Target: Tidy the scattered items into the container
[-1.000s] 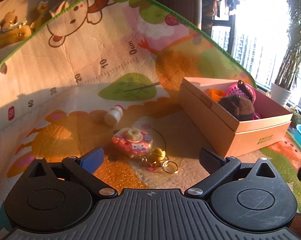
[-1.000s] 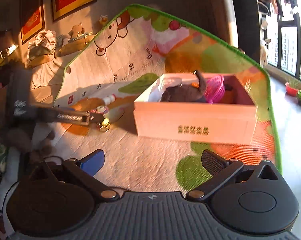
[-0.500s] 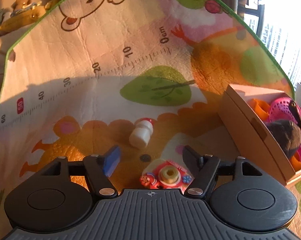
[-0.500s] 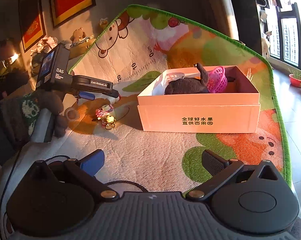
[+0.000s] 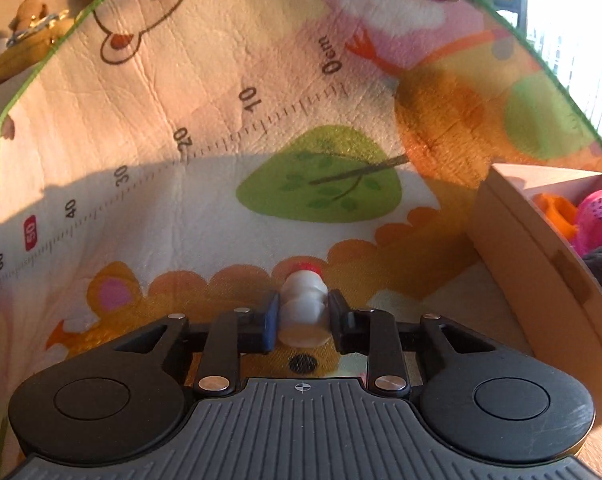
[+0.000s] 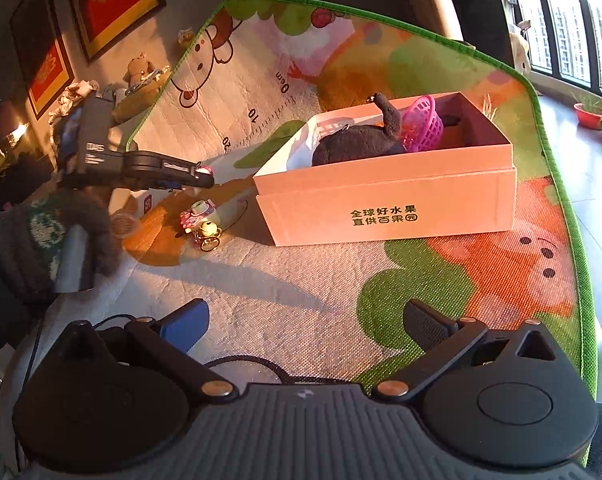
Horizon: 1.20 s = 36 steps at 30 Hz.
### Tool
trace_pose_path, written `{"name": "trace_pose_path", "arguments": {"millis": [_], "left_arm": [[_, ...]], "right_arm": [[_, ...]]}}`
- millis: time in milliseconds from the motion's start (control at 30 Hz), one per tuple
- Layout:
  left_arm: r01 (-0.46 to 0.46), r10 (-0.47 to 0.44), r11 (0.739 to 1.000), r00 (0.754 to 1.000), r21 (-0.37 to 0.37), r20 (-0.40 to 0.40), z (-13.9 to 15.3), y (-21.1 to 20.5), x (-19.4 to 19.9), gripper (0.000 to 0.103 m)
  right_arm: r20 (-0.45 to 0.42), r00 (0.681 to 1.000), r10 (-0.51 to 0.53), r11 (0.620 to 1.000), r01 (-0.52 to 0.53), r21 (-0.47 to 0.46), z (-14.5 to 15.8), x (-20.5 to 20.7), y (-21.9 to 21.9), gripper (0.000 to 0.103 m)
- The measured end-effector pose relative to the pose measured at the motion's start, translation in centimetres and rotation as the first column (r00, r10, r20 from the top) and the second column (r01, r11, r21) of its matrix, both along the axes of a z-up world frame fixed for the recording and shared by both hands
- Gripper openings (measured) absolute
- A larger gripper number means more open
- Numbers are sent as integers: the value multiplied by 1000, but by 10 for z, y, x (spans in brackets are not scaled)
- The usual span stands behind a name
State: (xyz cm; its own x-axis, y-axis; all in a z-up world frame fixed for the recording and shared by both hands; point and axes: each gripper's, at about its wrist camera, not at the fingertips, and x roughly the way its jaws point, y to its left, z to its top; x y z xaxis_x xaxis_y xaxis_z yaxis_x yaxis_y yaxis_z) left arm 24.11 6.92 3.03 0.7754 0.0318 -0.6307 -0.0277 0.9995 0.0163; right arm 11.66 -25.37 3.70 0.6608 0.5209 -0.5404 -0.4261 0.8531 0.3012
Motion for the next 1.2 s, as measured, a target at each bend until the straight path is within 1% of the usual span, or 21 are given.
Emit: {"name": "trace_pose_path", "arguments": {"millis": [133, 200, 267, 333, 400, 467, 533, 600, 633, 667, 700, 733, 833, 900, 933, 967, 1000, 1067, 1100, 1133, 1200], "left_arm": [[87, -85, 996, 994, -30, 63, 26, -2, -57, 29], [149, -144, 987, 986, -57, 81, 34, -4, -92, 29], [208, -201, 974, 976, -92, 86, 35, -7, -127, 29], [269, -264, 957, 963, -109, 59, 27, -14, -157, 29], [332, -331, 940, 943, -80, 21, 13, -24, -184, 29], [370, -371, 928, 929, -37, -10, 1, -30, -197, 29], [377, -378, 926, 925, -16, -35, -9, -29, -203, 31], [362, -362, 932, 931, 0, -50, -15, -22, -204, 34], [354, -352, 935, 934, 12, -54, -16, -18, -204, 46], [343, -341, 939, 938, 27, -53, -17, -14, -206, 60], [332, -329, 942, 943, 46, -53, -17, -9, -207, 66], [322, -319, 944, 946, 71, -53, -18, -4, -209, 75], [262, -260, 947, 965, 187, -38, -18, 8, -214, 88], [195, -198, 936, 980, 292, -19, -17, 14, -216, 91], [165, -172, 932, 985, 324, -6, -16, 17, -217, 93], [147, -158, 935, 987, 324, 7, -13, 21, -219, 94], [156, -168, 945, 986, 287, 17, -9, 24, -222, 94], [231, -239, 958, 971, 168, 28, -2, 26, -229, 96], [280, -285, 952, 958, 121, 32, 0, 24, -232, 96], [321, -326, 941, 945, 103, 33, 1, 20, -235, 96], [378, -384, 917, 923, 124, 29, -3, 7, -236, 96]], "right_arm": [[-6, 1000, -16, 1000, 16, -14, -1, 1, 1, 103], [1, 1000, -16, 999, 16, -28, 0, 0, 3, 103], [7, 1000, -5, 998, 6, -55, 1, -1, 8, 103], [16, 1000, 2, 995, -1, -95, 2, -2, 14, 103], [28, 1000, 1, 991, 3, -137, 3, -5, 21, 103], [19, 1000, 18, 989, -15, -149, 6, -11, 25, 103], [20, 999, 45, 986, -41, -160, 9, -19, 30, 103], [40, 997, 68, 981, -60, -187, 13, -28, 34, 103], [48, 996, 79, 977, -68, -200, 14, -32, 36, 103], [52, 995, 89, 975, -76, -211, 15, -35, 39, 103], [54, 994, 99, 972, -84, -220, 16, -38, 41, 103], [53, 993, 105, 970, -91, -226, 16, -40, 43, 103], [58, 991, 117, 967, -101, -233, 17, -45, 49, 103], [62, 990, 125, 966, -107, -234, 17, -48, 53, 103], [64, 990, 129, 966, -111, -235, 18, -49, 55, 103], [67, 989, 134, 965, -115, -236, 18, -50, 56, 103], [70, 988, 139, 964, -119, -239, 18, -51, 58, 103], [75, 986, 150, 960, -127, -248, 18, -53, 60, 103], [76, 986, 151, 959, -128, -253, 17, -54, 60, 103], [77, 986, 151, 959, -127, -255, 17, -54, 60, 103], [80, 986, 143, 960, -119, -254, 17, -53, 59, 103]]}}
